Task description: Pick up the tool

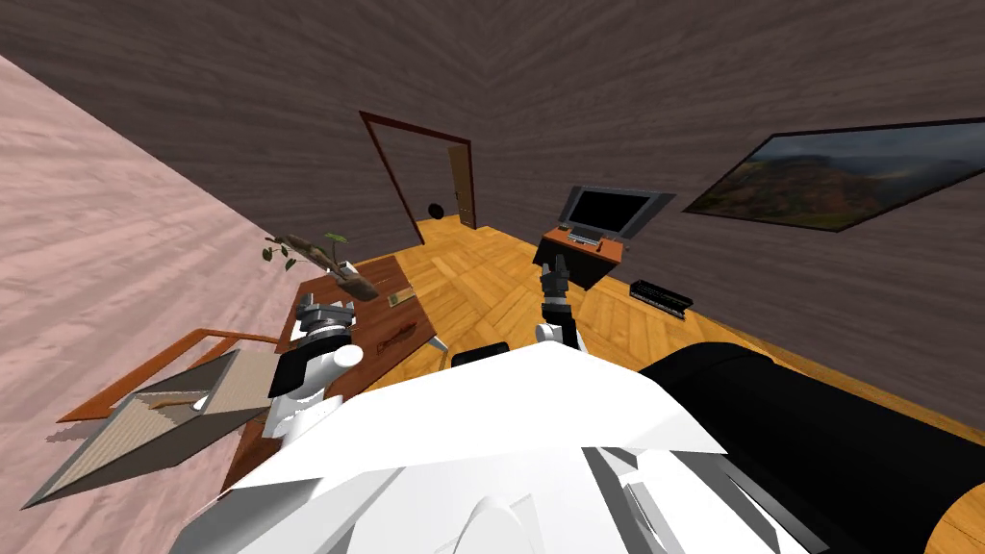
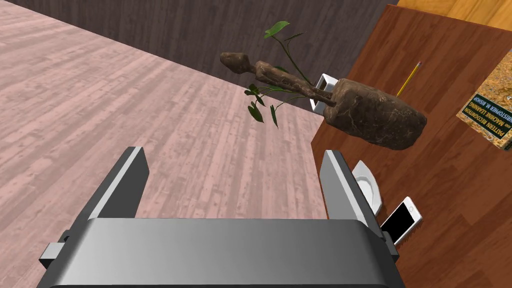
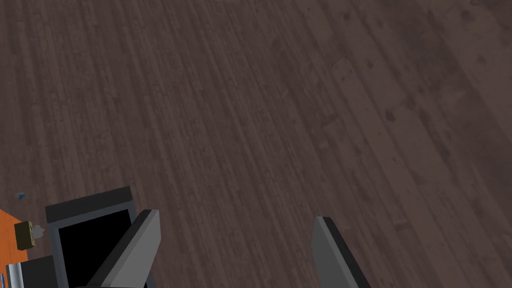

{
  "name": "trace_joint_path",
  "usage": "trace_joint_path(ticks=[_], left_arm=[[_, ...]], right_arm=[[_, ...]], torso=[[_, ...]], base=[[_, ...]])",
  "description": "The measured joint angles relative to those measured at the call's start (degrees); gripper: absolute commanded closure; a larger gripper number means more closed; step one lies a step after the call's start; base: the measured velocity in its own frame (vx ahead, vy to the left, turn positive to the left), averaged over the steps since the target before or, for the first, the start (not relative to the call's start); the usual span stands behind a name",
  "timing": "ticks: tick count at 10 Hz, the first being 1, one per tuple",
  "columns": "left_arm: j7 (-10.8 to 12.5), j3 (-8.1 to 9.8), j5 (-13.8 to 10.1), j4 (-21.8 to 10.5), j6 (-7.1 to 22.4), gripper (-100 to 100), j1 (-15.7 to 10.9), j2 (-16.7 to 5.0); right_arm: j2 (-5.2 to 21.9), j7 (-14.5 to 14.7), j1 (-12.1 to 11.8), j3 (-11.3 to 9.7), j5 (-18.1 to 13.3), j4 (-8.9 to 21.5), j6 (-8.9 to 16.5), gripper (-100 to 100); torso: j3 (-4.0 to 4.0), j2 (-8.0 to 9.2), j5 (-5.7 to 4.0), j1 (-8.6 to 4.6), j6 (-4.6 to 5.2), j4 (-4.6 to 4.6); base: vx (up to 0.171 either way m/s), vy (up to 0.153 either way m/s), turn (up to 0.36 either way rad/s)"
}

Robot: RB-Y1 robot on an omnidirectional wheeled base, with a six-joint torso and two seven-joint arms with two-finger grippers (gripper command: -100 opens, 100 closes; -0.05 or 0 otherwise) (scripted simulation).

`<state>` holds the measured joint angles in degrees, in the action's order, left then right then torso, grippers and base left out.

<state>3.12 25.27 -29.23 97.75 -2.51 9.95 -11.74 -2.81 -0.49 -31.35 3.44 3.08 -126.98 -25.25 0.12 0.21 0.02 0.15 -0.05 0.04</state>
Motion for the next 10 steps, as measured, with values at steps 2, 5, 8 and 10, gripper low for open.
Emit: trace_joint_path(ticks=[2,5,8,10], left_arm=[[0.5,1.58,-2.8,-2.2,2.7,-100,0.0,-0.6],[0.8,2.97,-5.8,-6.7,5.4,-100,-1.4,-1.3],[1.1,4.38,-9.2,-11.6,7.9,-100,-2.7,-2.1],[1.4,5.53,-11.2,-14.1,10.4,-100,-3.3,-2.8]], right_arm=[[0.0,0.0,0.0,0.0,0.0,0.0,0.0,0],[0.0,0.0,0.0,0.0,0.0,0.0,0.0,0],[0.0,0.0,0.0,0.0,0.0,0.0,0.0,0],[0.0,0.0,0.0,0.0,0.0,0.0,0.0,0]], torso=[[0.0,0.0,0.0,0.01,0.02,0.0],[-0.02,-0.04,0.02,0.06,-0.05,0.0],[0.0,-0.01,0.01,0.05,0.0,0.0],[0.01,0.01,0.02,0.1,-0.01,0.01]], base=[[-0.031,0.024,-0.429],[-0.033,0.034,-0.373],[-0.038,0.031,-0.253],[-0.045,0.041,-0.295]])
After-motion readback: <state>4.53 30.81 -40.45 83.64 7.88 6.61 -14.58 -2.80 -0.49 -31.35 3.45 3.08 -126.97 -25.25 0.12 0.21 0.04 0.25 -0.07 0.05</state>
